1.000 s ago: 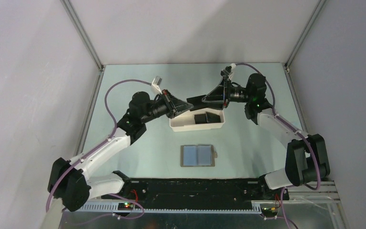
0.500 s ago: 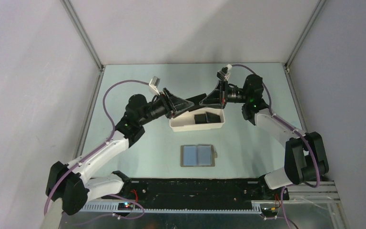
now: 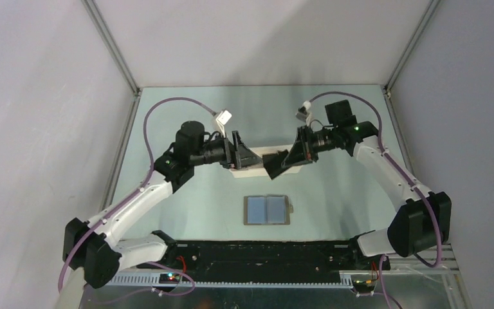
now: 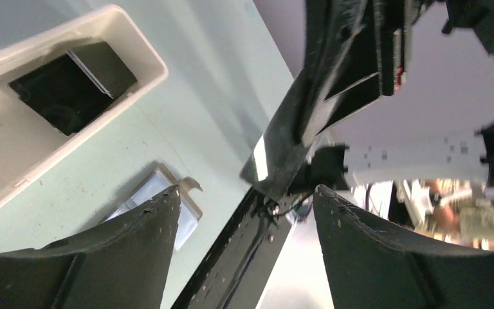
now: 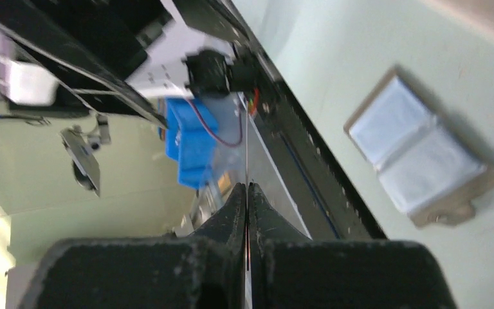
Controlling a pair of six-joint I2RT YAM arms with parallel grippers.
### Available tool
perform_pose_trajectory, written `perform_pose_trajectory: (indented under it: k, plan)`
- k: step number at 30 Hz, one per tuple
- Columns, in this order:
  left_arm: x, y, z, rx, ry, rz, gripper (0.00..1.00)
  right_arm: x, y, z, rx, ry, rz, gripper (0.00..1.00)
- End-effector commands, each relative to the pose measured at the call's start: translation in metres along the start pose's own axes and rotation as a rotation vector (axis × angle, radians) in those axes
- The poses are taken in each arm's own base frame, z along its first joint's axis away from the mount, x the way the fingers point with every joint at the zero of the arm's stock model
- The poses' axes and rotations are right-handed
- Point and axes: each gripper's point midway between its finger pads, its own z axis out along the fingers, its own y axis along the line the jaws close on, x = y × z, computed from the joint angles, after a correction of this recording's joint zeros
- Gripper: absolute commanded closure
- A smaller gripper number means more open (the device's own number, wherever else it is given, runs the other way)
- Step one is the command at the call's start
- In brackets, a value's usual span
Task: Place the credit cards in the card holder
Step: Pick up the credit card from the storage box.
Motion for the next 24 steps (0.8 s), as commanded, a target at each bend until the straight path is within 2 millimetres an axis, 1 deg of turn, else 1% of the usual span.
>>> perform_pose_trajectory:
  k: [1, 4, 5, 6, 7, 9, 12, 13, 14, 15, 17, 19, 22, 23, 24]
  plan:
    - [0.025, -0.023, -0.010, 0.175, 0.188, 0.163, 0.23, 0.062, -0.002, -0.005, 0.073, 0.196, -0.041, 1.00]
    - [0.035, -0.031, -0.008, 0.248, 0.264, 0.151, 0.28, 0.072, 0.007, -0.002, 0.053, 0.230, -0.074, 1.00]
    - [0.038, -0.033, -0.008, 0.275, 0.292, 0.140, 0.34, 0.075, 0.009, 0.000, 0.053, 0.242, -0.086, 1.00]
    - [0.040, -0.036, -0.007, 0.287, 0.308, 0.126, 0.36, 0.074, 0.011, 0.001, 0.049, 0.246, -0.093, 1.00]
    - [0.045, -0.036, -0.005, 0.306, 0.342, 0.106, 0.39, 0.075, 0.014, 0.004, 0.035, 0.253, -0.102, 1.00]
    - [0.053, -0.038, -0.002, 0.325, 0.384, 0.082, 0.41, 0.074, 0.020, 0.007, 0.011, 0.253, -0.104, 1.00]
    - [0.063, -0.045, 0.001, 0.351, 0.426, 0.078, 0.38, 0.072, 0.025, 0.010, -0.010, 0.253, -0.107, 1.00]
    - [0.070, -0.048, 0.004, 0.363, 0.453, 0.076, 0.38, 0.071, 0.026, 0.011, -0.014, 0.251, -0.109, 1.00]
    - [0.072, -0.052, 0.005, 0.374, 0.462, 0.080, 0.37, 0.071, 0.027, 0.012, -0.022, 0.254, -0.109, 1.00]
    - [0.078, -0.054, 0.008, 0.384, 0.487, 0.076, 0.37, 0.071, 0.028, 0.012, -0.026, 0.254, -0.108, 1.00]
    - [0.083, -0.059, 0.011, 0.398, 0.512, 0.075, 0.41, 0.071, 0.028, 0.013, -0.031, 0.258, -0.107, 1.00]
    - [0.084, -0.061, 0.014, 0.400, 0.516, 0.078, 0.48, 0.071, 0.027, 0.013, -0.028, 0.258, -0.108, 1.00]
    - [0.083, -0.061, 0.017, 0.398, 0.520, 0.071, 0.64, 0.070, 0.027, 0.013, -0.028, 0.256, -0.113, 1.00]
    - [0.084, -0.062, 0.017, 0.399, 0.524, 0.068, 0.67, 0.070, 0.027, 0.014, -0.028, 0.255, -0.111, 1.00]
    - [0.085, -0.063, 0.017, 0.404, 0.529, 0.066, 0.73, 0.069, 0.026, 0.014, -0.026, 0.251, -0.111, 1.00]
